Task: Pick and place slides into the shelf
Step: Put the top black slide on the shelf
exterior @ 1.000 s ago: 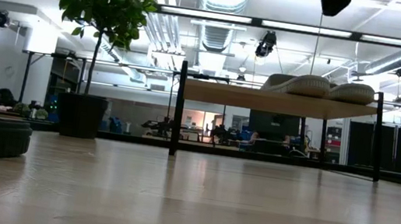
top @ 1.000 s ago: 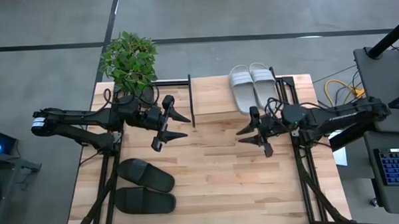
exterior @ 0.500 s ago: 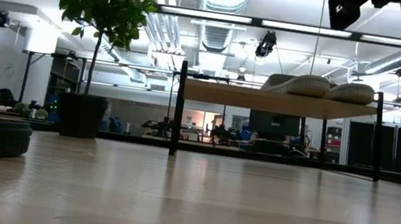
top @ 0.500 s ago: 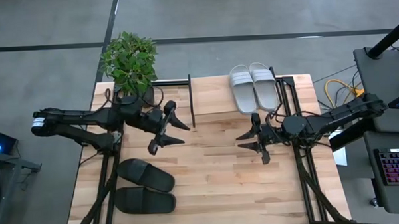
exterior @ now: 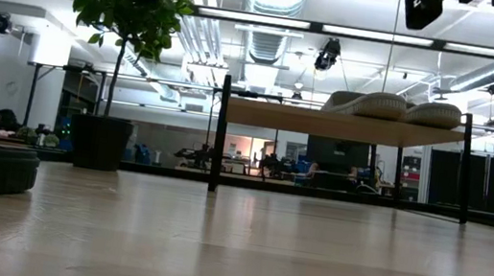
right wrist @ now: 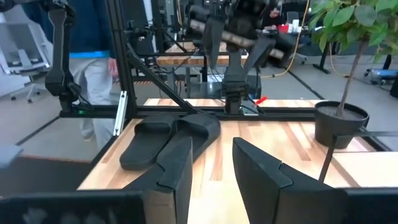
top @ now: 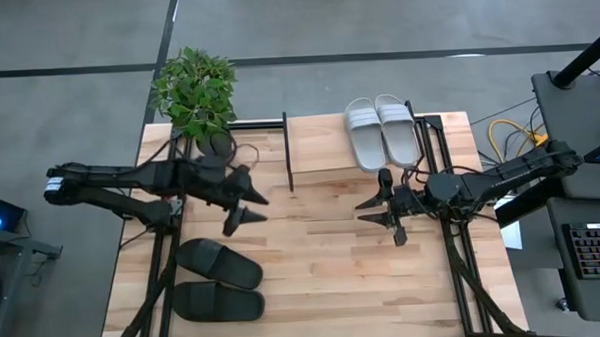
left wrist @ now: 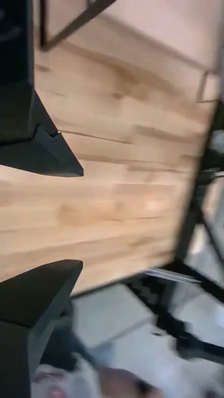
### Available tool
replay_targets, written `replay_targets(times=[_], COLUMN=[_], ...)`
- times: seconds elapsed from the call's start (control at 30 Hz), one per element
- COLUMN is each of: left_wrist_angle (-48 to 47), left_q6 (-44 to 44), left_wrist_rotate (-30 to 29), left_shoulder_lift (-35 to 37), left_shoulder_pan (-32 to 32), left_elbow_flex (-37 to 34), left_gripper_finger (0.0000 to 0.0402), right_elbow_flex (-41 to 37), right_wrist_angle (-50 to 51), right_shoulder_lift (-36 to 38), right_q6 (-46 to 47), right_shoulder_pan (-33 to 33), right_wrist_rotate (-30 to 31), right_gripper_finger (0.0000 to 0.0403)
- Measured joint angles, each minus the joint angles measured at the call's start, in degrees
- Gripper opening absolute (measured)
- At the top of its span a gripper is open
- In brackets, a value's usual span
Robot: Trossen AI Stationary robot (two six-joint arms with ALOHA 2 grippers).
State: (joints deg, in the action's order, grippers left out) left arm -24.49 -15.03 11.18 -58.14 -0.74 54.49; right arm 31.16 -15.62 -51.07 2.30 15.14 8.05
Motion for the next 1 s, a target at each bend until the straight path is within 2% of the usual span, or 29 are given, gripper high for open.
replay_targets(times=[0.13,0.3,0.43,0.67,0.8,1.0], left_wrist_angle=[-6.5,-11.0,-12.5,-12.0,-12.1,-18.2], left_q6=[-0.1,-7.6,-10.2,-10.5,-14.2,-21.8], left_wrist_rotate=[-1.2,-1.3,-2.4,-12.9,-19.4,-23.5], left_shoulder_lift=[-0.4,-0.8,-0.7,-3.1,-6.2,-13.4], left_shoulder_pan=[-1.5,-3.7,-7.1,-17.1,-22.5,-28.7], left_elbow_flex=[-0.5,-0.5,-0.5,1.5,3.7,9.2], left_gripper_finger=[0.0215,0.0215,0.0215,0.0215,0.0215,0.0215], right_elbow_flex=[0.0,0.0,0.0,0.0,0.0,0.0], right_wrist_angle=[0.0,0.0,0.1,0.1,0.0,-0.1], right_shoulder_lift=[0.0,0.0,0.0,0.0,0.0,0.0], right_q6=[-1.9,-2.6,-3.1,-4.4,-4.4,-5.4], right_shoulder_pan=[0.0,0.0,0.0,0.0,0.0,0.0], right_wrist_rotate=[0.1,1.0,1.2,1.2,1.2,1.5], right_gripper_finger=[0.0102,0.0096,0.0093,0.0097,0.0095,0.0086])
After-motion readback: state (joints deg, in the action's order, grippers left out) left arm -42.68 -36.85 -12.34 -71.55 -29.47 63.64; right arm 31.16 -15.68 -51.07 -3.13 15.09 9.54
